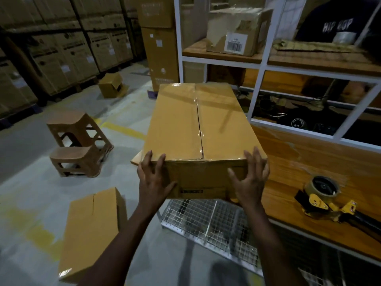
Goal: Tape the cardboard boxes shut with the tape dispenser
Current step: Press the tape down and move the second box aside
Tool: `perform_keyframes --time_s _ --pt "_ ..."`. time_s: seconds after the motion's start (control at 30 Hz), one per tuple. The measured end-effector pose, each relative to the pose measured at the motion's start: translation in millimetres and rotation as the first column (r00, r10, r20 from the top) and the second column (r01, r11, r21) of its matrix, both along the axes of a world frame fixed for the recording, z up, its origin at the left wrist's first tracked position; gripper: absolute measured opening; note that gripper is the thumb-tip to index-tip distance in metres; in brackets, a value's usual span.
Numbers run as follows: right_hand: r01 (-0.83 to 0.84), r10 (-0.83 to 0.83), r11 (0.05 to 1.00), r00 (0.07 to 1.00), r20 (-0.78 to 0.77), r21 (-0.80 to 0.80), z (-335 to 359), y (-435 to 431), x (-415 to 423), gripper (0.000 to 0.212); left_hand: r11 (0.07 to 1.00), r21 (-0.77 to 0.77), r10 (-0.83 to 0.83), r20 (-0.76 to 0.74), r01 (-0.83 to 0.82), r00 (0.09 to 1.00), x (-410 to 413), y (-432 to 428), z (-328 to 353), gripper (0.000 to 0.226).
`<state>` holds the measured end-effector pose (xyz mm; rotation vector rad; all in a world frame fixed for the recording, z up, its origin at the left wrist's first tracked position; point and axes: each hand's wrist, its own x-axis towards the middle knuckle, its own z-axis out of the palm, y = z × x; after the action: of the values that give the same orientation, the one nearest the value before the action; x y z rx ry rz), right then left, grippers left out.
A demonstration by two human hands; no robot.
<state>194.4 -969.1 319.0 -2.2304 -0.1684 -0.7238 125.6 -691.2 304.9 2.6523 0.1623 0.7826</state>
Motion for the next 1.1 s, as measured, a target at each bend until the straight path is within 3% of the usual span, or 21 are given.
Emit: perform_keyframes --time_s 0.07,0.13,0.3,0.5,0.73,0.93,1.1 --pt "0.022 -0.042 0.984 0.993 -0.109 -0.177 -3 3 2 0.092 0.999 0.034 -0.022 -0.003 0.022 1.000 3 2 -4 0.106" --pt "0.031 -0.074 0.970 0.982 -0.173 -0.242 -2 2 6 0.105 0.999 0.045 -0.009 0.022 0.008 1.000 7 2 -6 0.109" --pt "0.067 -0.116 0.941 0.985 -0.128 -0.332 -5 1 13 0.116 1.000 0.018 -0.020 0.057 0.019 0.998 9 0 -8 0.103" --pt "0.081 -0.120 0.958 0.984 -0.129 -0.274 -4 2 5 0.107 0.999 -0.039 0.002 0.062 0.000 0.998 1 -5 -1 0.078" --pt "0.121 -0.143 0.968 0.986 -0.083 -0.221 2 -28 -44 0.101 0.999 -0.033 0.035 0.095 -0.032 0.995 -46 -37 10 0.081" --pt "0.117 -0.117 0.972 0.993 0.012 -0.201 34 -100 -87 0.099 0.999 -0.021 0.048 0.142 -0.045 0.989 -91 -109 48 0.082" --pt "0.162 -0.139 0.974 0.980 0.145 -0.160 72 -197 -120 0.103 0.998 0.061 -0.016 0.272 -0.001 0.962 -122 -198 87 0.080"
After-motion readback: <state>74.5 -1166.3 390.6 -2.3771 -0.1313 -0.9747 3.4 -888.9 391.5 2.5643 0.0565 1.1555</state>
